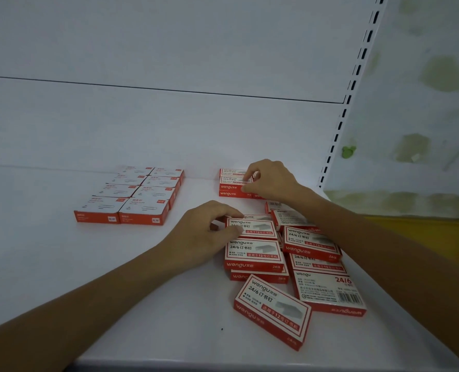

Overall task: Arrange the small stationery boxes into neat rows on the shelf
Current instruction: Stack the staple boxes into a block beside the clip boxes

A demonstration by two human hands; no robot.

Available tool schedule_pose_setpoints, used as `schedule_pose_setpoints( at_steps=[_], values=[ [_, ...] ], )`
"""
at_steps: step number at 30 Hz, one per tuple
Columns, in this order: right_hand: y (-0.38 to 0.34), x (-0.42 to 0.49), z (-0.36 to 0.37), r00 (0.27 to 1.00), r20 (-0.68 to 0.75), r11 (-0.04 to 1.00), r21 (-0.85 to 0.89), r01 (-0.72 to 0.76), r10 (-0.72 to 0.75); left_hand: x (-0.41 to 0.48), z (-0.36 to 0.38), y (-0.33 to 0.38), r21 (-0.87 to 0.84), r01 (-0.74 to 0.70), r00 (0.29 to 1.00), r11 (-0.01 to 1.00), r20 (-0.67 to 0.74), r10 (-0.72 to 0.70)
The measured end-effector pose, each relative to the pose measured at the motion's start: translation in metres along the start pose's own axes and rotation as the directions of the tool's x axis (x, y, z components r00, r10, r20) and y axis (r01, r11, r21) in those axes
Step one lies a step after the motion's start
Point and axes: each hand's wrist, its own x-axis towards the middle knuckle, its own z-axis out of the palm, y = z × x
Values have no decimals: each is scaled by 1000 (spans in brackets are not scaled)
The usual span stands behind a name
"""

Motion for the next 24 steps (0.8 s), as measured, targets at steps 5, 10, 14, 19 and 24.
schedule_pose_setpoints(
  at_steps=[5, 10, 14, 19, 24],
  values=[
    [-7, -7, 2, 1000, 25, 997, -78, 12, -10, -4, -3, 2, -11, 21, 999, 1000, -34, -21],
    [-8, -35, -14, 992, -44, 993, -1, 119, -118, -12, -7, 5, -74, 16, 998, 997, -62, -20],
    [-13, -72, -19, 987, -35, 977, 138, 160, -157, -12, -10, 5, -150, 43, 986, 988, -150, -66],
    [-18, -105, -24, 971, -31, 955, 177, 239, -237, -12, -12, 2, -325, 67, 968, 943, -210, -141],
    [-16, -110, -29, 960, -77, 947, 163, 277, -268, -10, -11, 3, -349, 48, 918, 936, -354, -179]
  ],
)
